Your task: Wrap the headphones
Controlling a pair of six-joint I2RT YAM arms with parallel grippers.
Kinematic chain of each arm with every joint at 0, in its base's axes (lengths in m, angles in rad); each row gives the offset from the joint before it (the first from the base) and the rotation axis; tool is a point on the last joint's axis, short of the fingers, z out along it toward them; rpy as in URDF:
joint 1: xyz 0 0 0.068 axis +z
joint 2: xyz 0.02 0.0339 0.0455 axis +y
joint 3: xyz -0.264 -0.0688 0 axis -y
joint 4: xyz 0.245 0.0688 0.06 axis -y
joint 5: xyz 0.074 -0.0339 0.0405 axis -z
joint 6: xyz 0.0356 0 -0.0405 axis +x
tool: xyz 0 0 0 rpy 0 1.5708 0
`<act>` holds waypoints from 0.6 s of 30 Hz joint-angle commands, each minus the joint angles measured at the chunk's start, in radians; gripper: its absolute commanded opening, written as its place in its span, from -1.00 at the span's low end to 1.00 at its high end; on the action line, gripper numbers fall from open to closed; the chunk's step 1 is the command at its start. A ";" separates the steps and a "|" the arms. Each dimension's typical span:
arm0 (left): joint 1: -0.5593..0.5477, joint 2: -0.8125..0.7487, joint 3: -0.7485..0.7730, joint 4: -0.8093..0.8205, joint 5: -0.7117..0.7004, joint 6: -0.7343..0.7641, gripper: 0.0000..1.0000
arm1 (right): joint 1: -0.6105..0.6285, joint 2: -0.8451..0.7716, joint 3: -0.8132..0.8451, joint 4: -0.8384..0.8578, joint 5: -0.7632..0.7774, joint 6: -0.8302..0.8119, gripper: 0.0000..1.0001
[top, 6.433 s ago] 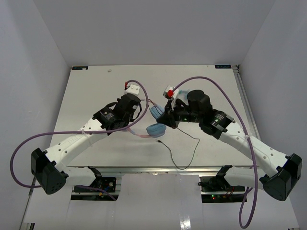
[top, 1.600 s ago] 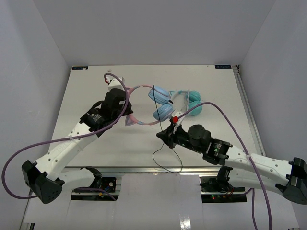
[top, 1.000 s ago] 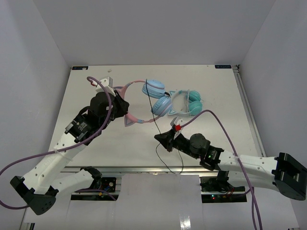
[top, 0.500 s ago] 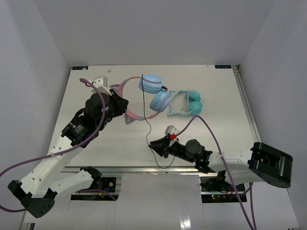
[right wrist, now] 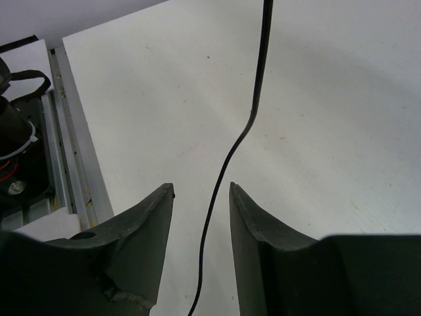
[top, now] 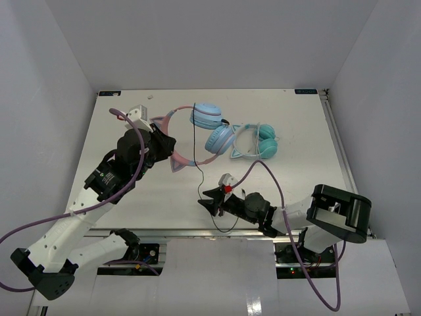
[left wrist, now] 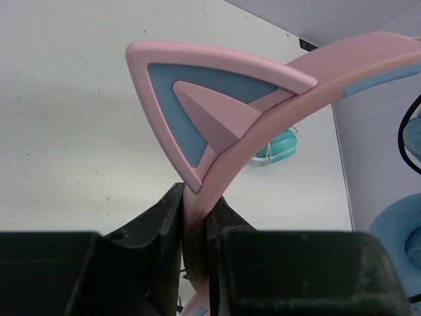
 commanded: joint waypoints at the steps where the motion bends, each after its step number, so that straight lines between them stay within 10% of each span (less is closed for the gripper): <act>1: 0.004 -0.042 0.008 0.081 -0.017 -0.014 -1.00 | 0.003 0.093 0.065 0.119 0.040 -0.028 -0.07; 14: 0.004 -0.026 0.007 0.081 -0.045 -0.002 -1.00 | -0.010 0.315 0.162 0.238 -0.072 0.019 -0.24; 18: 0.004 -0.004 0.018 0.079 -0.091 0.025 -1.00 | -0.007 0.329 0.143 0.310 -0.114 0.046 -0.84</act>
